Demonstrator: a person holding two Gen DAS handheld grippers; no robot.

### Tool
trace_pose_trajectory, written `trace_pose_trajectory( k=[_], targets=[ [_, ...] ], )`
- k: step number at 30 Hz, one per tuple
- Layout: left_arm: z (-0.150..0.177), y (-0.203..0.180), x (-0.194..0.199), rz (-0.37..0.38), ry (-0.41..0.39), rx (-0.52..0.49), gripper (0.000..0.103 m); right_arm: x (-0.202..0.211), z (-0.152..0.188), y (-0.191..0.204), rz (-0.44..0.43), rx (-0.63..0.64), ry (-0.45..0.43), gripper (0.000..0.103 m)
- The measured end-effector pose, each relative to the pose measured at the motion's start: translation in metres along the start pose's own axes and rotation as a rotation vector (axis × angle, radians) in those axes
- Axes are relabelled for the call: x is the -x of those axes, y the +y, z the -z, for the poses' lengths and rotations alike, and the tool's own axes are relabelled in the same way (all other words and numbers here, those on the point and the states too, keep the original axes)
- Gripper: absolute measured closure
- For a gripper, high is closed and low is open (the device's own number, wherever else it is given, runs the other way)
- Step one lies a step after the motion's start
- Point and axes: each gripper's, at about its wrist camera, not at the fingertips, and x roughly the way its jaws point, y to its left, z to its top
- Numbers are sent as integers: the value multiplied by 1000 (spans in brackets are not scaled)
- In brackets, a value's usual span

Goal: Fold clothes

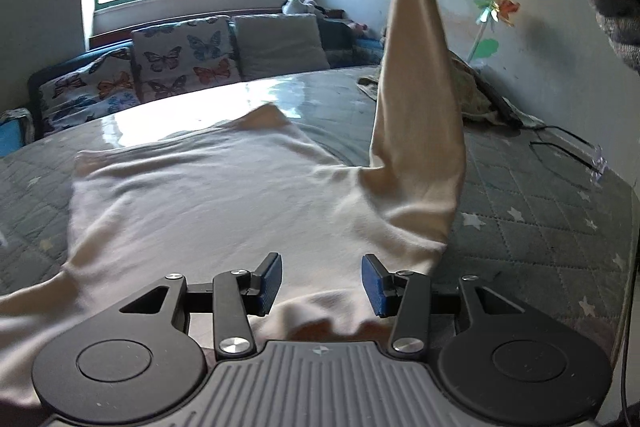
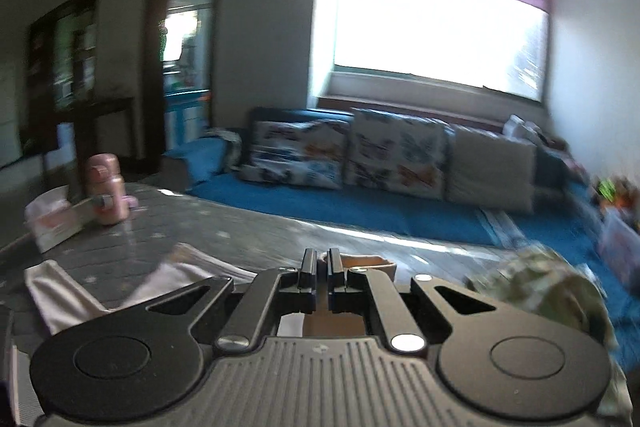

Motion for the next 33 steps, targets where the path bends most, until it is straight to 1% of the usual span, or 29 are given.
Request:
trace_pose_trajectory(
  k=[11, 14, 16, 18, 20, 24, 26, 30, 33],
  targets=[
    [30, 52, 46, -126, -14, 132, 54, -54, 9, 124, -233, 165, 92, 99],
    [35, 60, 54, -149, -17, 159, 54, -74, 24, 143, -300, 154, 161, 98],
    [36, 63, 59, -161, -21, 169, 54, -79, 31, 149, -336, 142, 194, 93],
    [36, 66, 62, -168, -23, 173, 53, -74, 34, 149, -357, 148, 195, 91],
    [36, 67, 65, -176, -27, 176, 53, -66, 33, 143, -351, 159, 186, 87],
    [34, 69, 70, -189, -42, 187, 53, -53, 40, 113, -292, 173, 210, 79],
    [33, 70, 70, -195, -50, 190, 53, -52, 55, 95, -256, 163, 257, 77],
    [31, 74, 62, -202, -38, 198, 53, -44, 92, 64, -202, 145, 361, 74],
    [30, 75, 56, -208, -20, 205, 55, -35, 113, 47, -171, 139, 399, 69]
  ],
)
